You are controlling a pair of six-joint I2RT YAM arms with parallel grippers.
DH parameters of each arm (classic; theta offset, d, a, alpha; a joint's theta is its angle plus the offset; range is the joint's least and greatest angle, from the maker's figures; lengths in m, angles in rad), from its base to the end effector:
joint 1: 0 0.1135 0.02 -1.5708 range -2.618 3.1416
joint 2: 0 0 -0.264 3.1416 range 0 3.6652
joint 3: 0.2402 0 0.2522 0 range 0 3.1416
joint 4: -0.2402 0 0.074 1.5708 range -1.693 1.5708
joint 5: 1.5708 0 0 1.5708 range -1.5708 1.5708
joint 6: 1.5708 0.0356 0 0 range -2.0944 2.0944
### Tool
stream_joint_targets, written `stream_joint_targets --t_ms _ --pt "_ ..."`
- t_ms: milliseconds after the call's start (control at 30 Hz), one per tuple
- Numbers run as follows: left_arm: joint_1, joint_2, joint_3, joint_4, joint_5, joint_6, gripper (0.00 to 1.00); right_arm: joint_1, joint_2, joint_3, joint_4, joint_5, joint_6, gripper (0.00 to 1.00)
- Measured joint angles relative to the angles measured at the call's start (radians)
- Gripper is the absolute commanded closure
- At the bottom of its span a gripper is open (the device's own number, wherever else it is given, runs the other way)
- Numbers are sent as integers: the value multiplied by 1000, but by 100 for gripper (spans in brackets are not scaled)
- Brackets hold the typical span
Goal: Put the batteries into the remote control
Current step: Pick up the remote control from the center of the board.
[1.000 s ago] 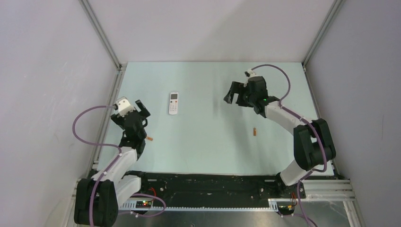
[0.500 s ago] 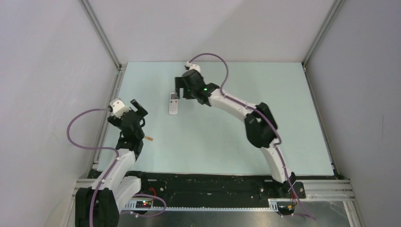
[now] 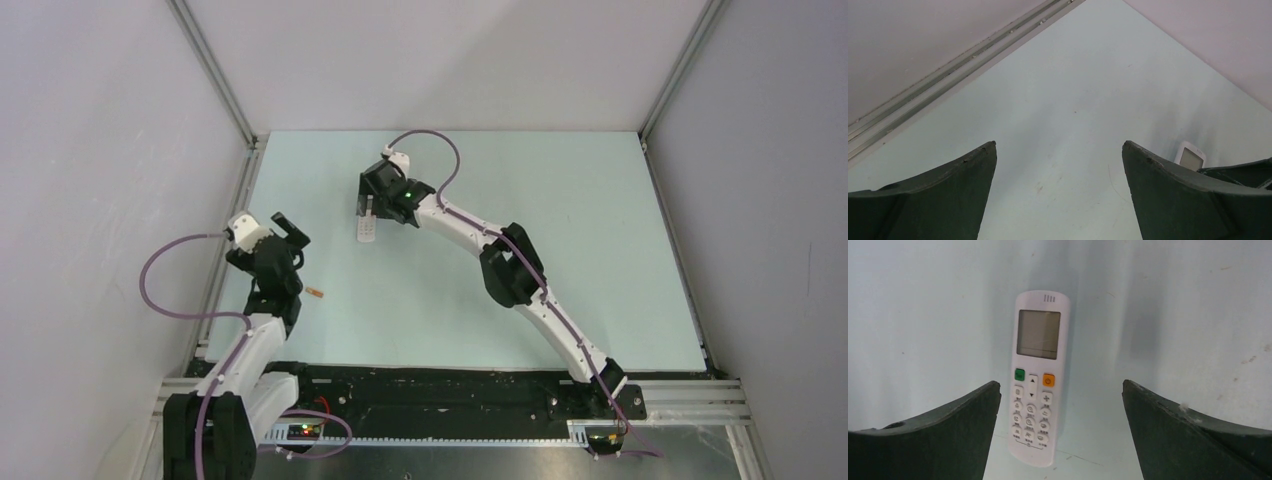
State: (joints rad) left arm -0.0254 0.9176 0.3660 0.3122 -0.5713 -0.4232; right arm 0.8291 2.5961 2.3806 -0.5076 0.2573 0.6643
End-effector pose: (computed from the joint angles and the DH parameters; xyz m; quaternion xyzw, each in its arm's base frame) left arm 0.2010 0.0141 0.2212 -0.3197 0.7054 0.0843 0.6270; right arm 0.3979 0.4209 0.1850 -0.0218 0.9053 0.1912 0.3788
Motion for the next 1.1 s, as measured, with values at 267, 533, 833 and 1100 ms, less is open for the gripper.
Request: stream_joint_targets --t_ms 267,533,833,1100 --pt "17 0 0 -2 37 -24 2 10 47 53 11 -2 21 9" --pt "51 1 0 -2 77 -47 2 22 78 68 9 -3 17 11" --pt "57 9 0 -2 105 -52 2 39 84 74 2 16 -24 18" --pt "65 12 0 -2 114 -61 2 65 95 97 -33 48 -99 29"
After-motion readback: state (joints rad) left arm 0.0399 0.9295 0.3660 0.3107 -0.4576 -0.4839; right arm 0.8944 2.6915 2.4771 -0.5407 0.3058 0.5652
